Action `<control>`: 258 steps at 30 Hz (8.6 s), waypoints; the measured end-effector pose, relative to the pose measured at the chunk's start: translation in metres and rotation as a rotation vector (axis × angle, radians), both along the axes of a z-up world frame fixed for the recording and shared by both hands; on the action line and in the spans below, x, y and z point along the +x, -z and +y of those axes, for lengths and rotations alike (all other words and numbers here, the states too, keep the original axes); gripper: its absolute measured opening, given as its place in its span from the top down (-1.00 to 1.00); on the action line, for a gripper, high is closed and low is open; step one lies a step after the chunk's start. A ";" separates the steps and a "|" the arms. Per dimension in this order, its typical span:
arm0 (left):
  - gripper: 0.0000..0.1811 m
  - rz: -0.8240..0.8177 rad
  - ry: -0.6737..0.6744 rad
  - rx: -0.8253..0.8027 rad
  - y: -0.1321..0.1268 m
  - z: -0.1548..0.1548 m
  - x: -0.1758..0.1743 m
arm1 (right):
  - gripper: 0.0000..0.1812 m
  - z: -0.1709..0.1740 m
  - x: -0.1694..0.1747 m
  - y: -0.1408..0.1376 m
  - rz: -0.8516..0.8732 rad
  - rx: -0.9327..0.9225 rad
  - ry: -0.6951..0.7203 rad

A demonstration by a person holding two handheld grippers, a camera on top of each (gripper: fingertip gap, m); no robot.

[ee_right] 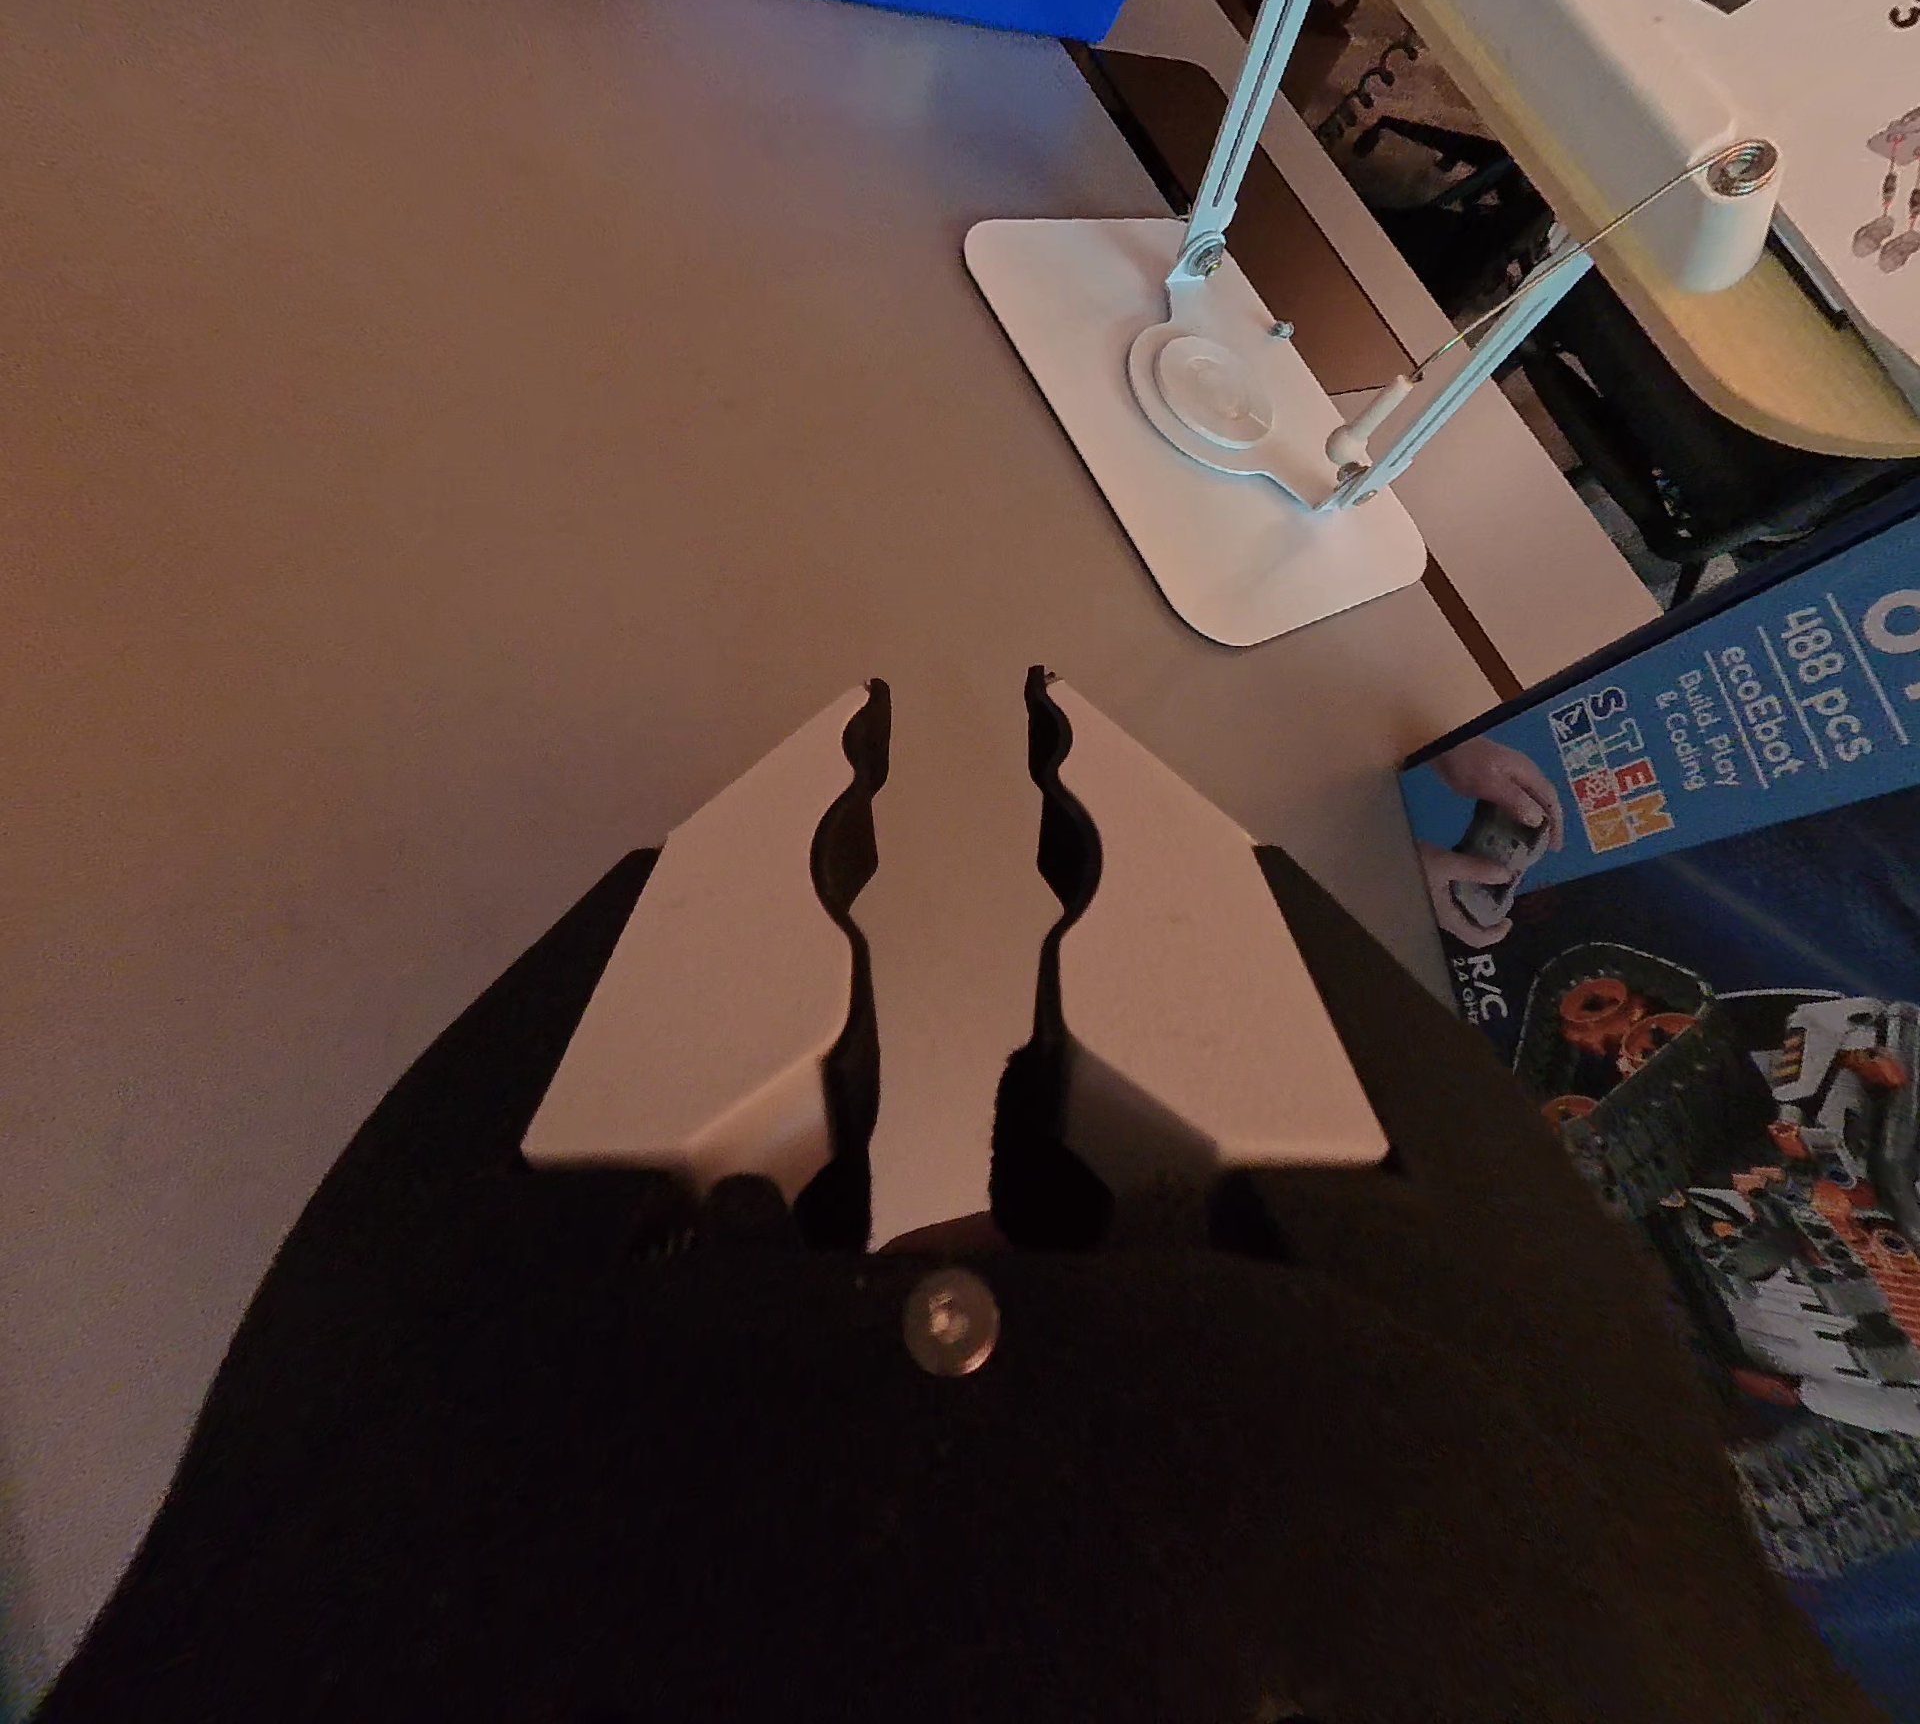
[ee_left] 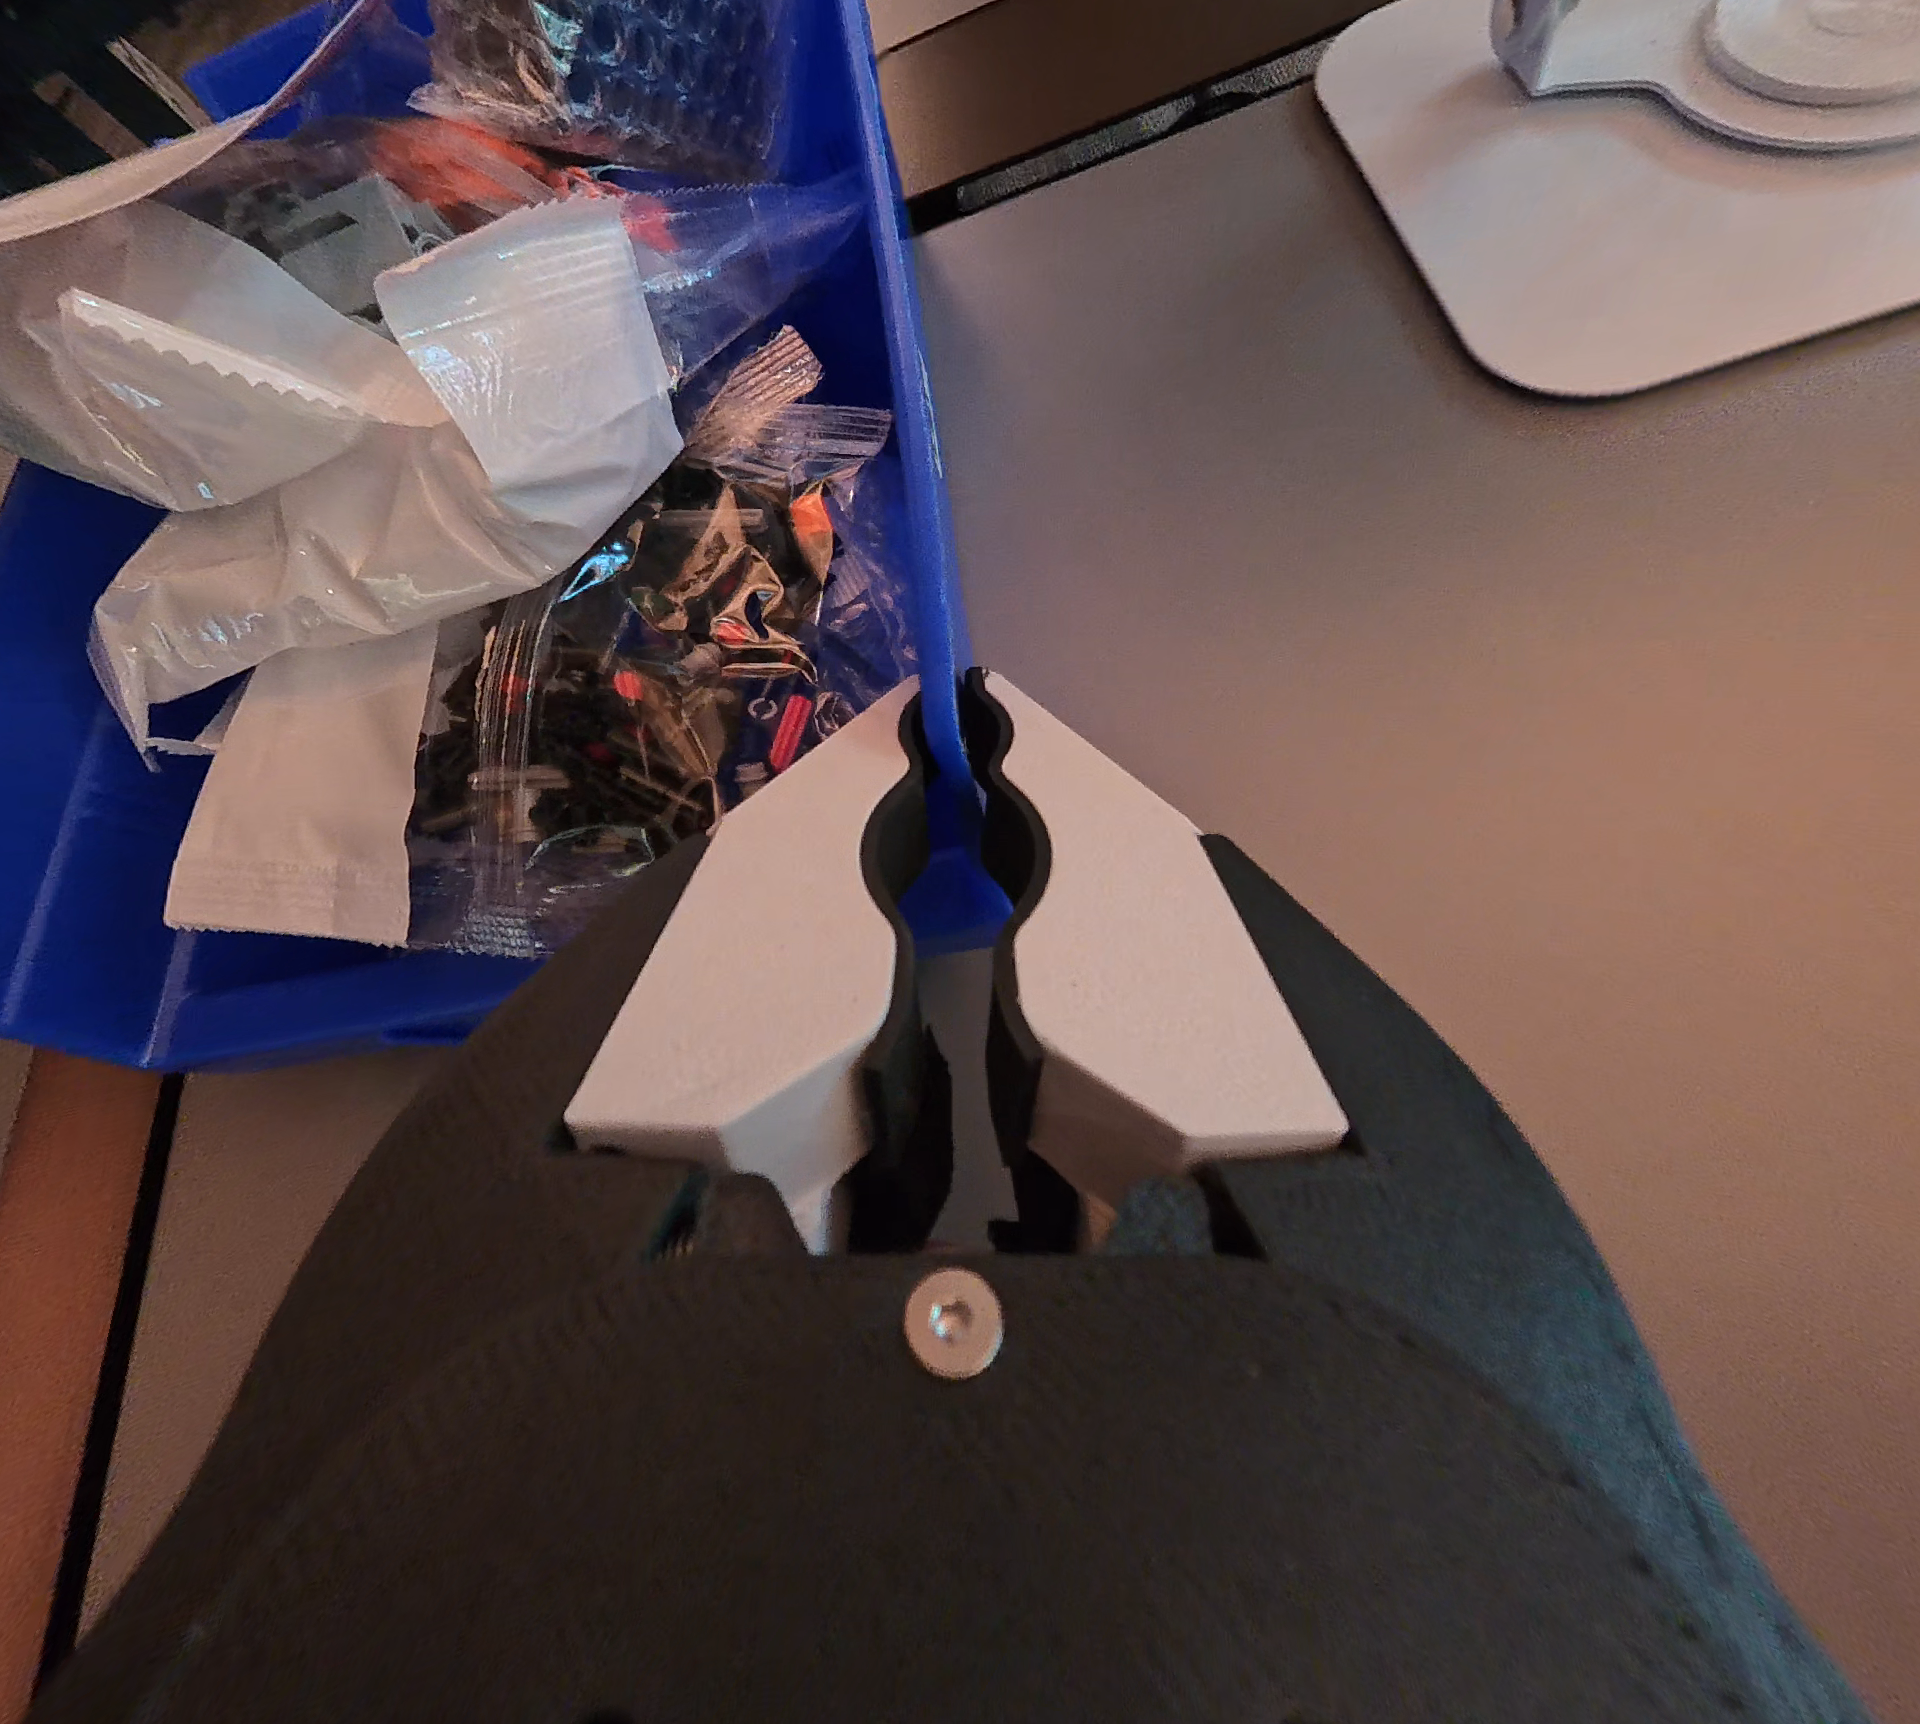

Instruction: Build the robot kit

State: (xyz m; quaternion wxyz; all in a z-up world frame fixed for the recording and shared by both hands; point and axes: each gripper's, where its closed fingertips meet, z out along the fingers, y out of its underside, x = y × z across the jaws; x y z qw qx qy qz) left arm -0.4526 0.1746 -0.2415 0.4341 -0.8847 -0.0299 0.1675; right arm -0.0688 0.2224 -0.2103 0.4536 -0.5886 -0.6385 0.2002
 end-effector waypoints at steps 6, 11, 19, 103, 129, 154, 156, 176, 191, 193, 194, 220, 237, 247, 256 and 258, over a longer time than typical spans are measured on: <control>0.99 -0.020 0.005 0.003 -0.001 -0.025 0.028 | 0.72 0.005 0.004 0.005 -0.015 0.026 0.014; 1.00 -0.038 0.016 0.018 -0.001 -0.039 0.048 | 0.72 0.012 0.007 0.012 -0.025 0.024 0.033; 0.81 0.007 0.176 0.102 -0.031 -0.061 0.083 | 0.71 0.024 0.011 0.031 -0.090 0.085 0.059; 1.00 0.134 0.399 0.399 -0.249 0.032 0.050 | 0.65 0.007 -0.003 0.014 0.099 -0.064 -0.017; 0.90 -0.451 1.102 0.358 -0.138 0.023 0.352 | 0.69 -0.010 0.003 -0.066 0.560 -0.524 -0.136; 0.99 -0.542 1.156 0.189 -0.077 0.027 0.381 | 0.47 -0.002 0.012 -0.070 0.524 -0.367 -0.124; 0.99 -0.554 1.163 0.185 -0.075 0.026 0.384 | 0.47 0.001 0.014 -0.072 0.524 -0.290 -0.098; 0.99 -0.532 1.010 0.294 -0.083 0.042 0.383 | 0.54 -0.005 0.010 -0.078 0.438 0.045 -0.007; 1.00 -0.404 1.045 0.326 -0.084 0.037 0.401 | 0.94 -0.006 0.010 -0.070 0.477 -0.173 -0.083; 1.00 -0.419 1.051 0.334 -0.086 0.035 0.401 | 0.96 -0.008 0.012 -0.072 0.483 -0.193 -0.109; 1.00 -0.428 1.053 0.341 -0.088 0.034 0.401 | 0.98 -0.009 0.013 -0.074 0.492 -0.214 -0.121; 1.00 -0.522 1.198 0.347 -0.095 0.014 0.390 | 1.00 -0.021 0.028 -0.070 0.454 -0.242 -0.335; 1.00 -0.274 1.138 0.324 -0.083 0.022 0.389 | 0.52 -0.008 0.016 -0.069 0.454 -0.177 -0.187; 1.00 -0.395 1.089 0.360 -0.091 0.026 0.391 | 0.94 -0.009 0.016 -0.071 0.437 -0.058 -0.170; 1.00 -0.475 1.187 0.363 -0.101 0.011 0.390 | 0.99 -0.022 0.030 -0.075 0.441 -0.212 -0.321; 1.00 -0.485 1.201 0.361 -0.101 0.010 0.388 | 0.99 -0.023 0.030 -0.075 0.440 -0.217 -0.335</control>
